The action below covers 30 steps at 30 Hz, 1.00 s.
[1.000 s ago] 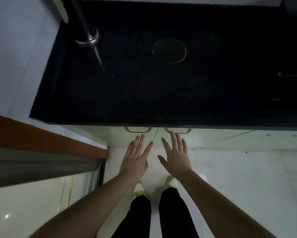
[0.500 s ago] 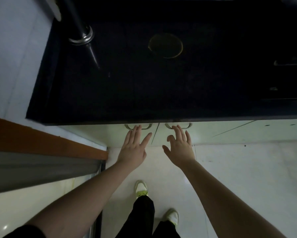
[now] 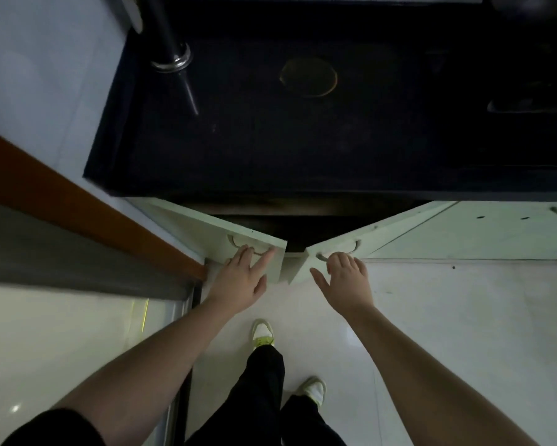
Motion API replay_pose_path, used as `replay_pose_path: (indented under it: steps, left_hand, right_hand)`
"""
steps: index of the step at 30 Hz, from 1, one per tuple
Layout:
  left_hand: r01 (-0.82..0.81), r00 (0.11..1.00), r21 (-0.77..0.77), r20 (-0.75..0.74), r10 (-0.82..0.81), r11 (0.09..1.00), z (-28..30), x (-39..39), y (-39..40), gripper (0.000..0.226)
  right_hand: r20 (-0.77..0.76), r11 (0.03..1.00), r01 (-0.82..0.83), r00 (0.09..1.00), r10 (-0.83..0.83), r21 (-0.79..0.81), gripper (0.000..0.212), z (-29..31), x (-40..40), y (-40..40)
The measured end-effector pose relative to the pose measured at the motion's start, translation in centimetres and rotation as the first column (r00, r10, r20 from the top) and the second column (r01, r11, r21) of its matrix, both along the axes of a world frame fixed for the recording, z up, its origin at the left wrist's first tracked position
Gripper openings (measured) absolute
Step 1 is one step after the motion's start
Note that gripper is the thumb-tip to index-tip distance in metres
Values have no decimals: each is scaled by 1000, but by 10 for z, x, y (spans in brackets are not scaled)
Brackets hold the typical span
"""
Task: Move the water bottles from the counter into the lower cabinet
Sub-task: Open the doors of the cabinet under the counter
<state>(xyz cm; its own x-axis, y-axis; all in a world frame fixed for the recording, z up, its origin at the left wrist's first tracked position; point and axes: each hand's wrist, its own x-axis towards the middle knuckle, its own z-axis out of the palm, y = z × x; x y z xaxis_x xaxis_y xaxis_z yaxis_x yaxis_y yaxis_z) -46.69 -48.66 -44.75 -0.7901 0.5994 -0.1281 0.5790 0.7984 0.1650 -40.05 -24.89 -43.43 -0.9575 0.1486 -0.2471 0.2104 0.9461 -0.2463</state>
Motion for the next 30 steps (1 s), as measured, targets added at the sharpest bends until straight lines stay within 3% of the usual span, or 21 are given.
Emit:
replay_pose_path:
  steps: [9,16,20,22,26,30]
  left_hand:
    - [-65,982,-22,176,68,998,17,47,-33,84]
    - [-148,975,-152,141,169,977,22,78,-44,73]
    - [-185,982,-225,-2,189,957,34,98,-43,72]
    - [-164,986,-248,-73,151,955,41,102,-40,68]
    - [-61,993,-222,-113,37,973,42,97,-35,54]
    - [-66,998,-248,-39,58,967,43,94,-25,57]
  right_hand:
    - [38,999,45,998,-45,-1,53,13,86,28]
    - [41,991,131,991,-130,-23,52,14,141,58]
    - [-127,973,231,965,-230,-2,47,19,168,69]
    - [-176,975,212,964,-199,62,56,24,177,72]
    - [22,976,-20,1000,16,217,67,25,193,85]
    - [141,949,15,988,-62,315,62,20,216,112]
